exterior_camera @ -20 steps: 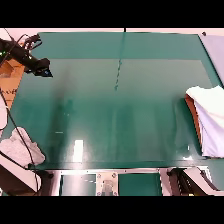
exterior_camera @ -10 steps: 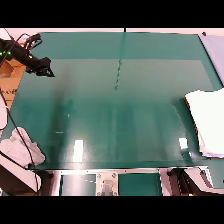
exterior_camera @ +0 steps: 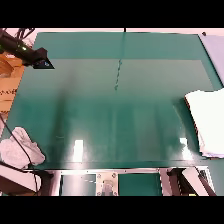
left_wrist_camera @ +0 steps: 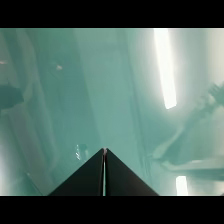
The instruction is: Fold the shirts.
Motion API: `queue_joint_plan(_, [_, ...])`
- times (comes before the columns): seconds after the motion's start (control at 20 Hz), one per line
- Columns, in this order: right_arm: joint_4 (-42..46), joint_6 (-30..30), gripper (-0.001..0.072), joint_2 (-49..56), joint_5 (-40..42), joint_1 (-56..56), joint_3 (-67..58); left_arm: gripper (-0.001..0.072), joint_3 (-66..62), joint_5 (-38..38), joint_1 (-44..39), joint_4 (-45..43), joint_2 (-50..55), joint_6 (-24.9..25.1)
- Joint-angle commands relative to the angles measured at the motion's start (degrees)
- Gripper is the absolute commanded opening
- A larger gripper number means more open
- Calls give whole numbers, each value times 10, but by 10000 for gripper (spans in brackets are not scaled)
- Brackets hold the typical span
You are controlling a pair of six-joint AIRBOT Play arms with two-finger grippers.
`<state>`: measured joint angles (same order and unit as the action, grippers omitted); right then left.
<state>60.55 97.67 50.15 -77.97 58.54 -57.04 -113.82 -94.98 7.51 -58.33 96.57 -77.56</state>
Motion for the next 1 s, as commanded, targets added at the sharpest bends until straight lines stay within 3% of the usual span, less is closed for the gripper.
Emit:
queue_joint_plan(0.0, [23, -19, 12, 4, 39, -215, -3, 22, 102, 7, -19, 0, -92, 0])
queue_joint_plan(0.25, [92, -18, 12, 41, 97, -527, 16, 22, 394, 94, -67, -21, -267, 0])
queue_joint_plan(0.4, [101, 16, 12, 92, 127, -645, 18, 22, 496, 136, -93, -51, -327, 0])
queue_joint_plan(0.6, [100, 15, 13, 132, 156, -705, 17, 23, 528, 147, -101, -81, -338, -1])
queue_joint_plan(0.95, [100, 15, 13, 132, 156, -711, 18, 23, 528, 145, -101, -81, -338, -19])
